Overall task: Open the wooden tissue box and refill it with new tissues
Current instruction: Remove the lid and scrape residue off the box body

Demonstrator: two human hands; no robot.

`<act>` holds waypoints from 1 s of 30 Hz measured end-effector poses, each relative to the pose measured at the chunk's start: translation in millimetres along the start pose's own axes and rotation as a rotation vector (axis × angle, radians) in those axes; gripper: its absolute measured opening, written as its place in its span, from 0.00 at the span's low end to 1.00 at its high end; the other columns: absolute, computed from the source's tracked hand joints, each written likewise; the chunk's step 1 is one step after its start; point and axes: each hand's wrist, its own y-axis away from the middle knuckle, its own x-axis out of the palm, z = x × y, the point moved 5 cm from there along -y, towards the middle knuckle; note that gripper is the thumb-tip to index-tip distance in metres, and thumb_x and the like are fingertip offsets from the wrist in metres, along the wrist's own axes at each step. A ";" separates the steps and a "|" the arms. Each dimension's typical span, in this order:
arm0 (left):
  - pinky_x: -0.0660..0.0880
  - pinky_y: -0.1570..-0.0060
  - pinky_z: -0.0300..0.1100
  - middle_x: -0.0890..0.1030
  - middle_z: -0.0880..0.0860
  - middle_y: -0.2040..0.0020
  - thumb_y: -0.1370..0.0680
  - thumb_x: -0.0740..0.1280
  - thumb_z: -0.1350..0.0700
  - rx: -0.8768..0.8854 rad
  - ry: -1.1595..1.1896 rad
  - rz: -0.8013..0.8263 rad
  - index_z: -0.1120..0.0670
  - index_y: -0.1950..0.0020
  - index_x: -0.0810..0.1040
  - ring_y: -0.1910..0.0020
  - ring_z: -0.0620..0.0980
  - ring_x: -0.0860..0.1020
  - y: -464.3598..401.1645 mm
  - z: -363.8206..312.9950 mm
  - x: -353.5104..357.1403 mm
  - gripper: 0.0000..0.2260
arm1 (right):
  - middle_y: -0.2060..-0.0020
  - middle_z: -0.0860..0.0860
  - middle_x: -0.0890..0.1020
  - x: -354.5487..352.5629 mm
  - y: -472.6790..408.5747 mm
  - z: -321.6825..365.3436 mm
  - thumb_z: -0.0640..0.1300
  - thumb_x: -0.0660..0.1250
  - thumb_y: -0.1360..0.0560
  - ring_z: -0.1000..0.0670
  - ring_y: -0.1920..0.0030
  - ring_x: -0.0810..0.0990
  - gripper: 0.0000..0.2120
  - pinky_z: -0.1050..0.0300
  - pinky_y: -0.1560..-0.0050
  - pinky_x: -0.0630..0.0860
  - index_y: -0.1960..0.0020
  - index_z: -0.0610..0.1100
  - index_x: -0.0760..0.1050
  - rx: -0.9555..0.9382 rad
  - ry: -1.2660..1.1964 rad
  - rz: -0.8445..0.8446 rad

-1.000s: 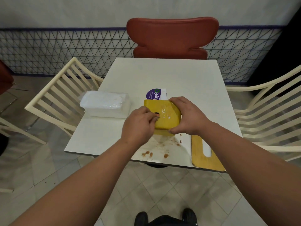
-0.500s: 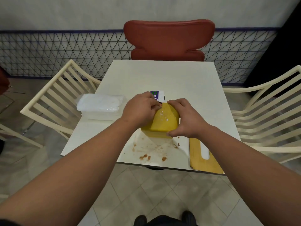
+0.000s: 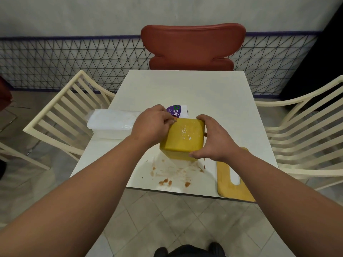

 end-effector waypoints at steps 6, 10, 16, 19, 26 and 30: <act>0.72 0.51 0.45 0.78 0.48 0.46 0.21 0.63 0.50 0.114 -0.012 0.054 0.47 0.44 0.83 0.46 0.52 0.74 3.2 -29.7 17.5 0.11 | 0.41 0.57 0.69 -2.8 1.7 -1.1 0.51 0.82 0.47 0.50 0.45 0.76 0.50 0.49 0.47 0.78 0.32 0.53 0.60 0.028 -0.043 -0.033; 0.73 0.50 0.46 0.78 0.47 0.46 0.21 0.63 0.49 0.079 -0.006 0.034 0.46 0.45 0.83 0.46 0.51 0.75 3.0 -13.7 10.1 0.10 | 0.42 0.57 0.70 -3.5 -0.6 1.7 0.51 0.83 0.47 0.51 0.45 0.75 0.48 0.48 0.46 0.78 0.33 0.52 0.62 0.001 -0.027 -0.020; 0.73 0.51 0.46 0.78 0.48 0.46 0.21 0.63 0.50 0.063 -0.026 0.020 0.48 0.45 0.83 0.46 0.52 0.75 3.2 -17.6 12.3 0.11 | 0.40 0.56 0.65 -2.9 -0.2 1.7 0.50 0.83 0.48 0.54 0.43 0.70 0.50 0.50 0.45 0.78 0.32 0.49 0.62 -0.042 -0.010 -0.031; 0.73 0.51 0.45 0.78 0.47 0.45 0.21 0.63 0.49 0.139 -0.034 0.084 0.47 0.43 0.82 0.45 0.51 0.74 4.4 -26.8 16.1 0.11 | 0.39 0.56 0.64 -4.1 1.2 0.8 0.50 0.84 0.47 0.54 0.42 0.69 0.51 0.53 0.43 0.77 0.30 0.49 0.62 -0.033 -0.010 -0.018; 0.73 0.51 0.45 0.78 0.48 0.44 0.21 0.63 0.50 0.117 -0.090 0.076 0.48 0.44 0.83 0.45 0.52 0.75 -9.4 -11.4 3.9 0.11 | 0.38 0.55 0.69 -3.0 2.2 -1.5 0.51 0.84 0.47 0.53 0.41 0.72 0.52 0.54 0.42 0.77 0.29 0.48 0.62 0.013 -0.072 -0.031; 0.72 0.53 0.45 0.78 0.45 0.47 0.21 0.63 0.50 0.218 -0.068 0.111 0.46 0.45 0.83 0.47 0.50 0.74 -16.4 -42.6 14.2 0.10 | 0.39 0.56 0.70 -0.8 1.0 -2.0 0.51 0.83 0.47 0.53 0.41 0.72 0.51 0.52 0.41 0.77 0.29 0.48 0.63 0.006 -0.070 -0.015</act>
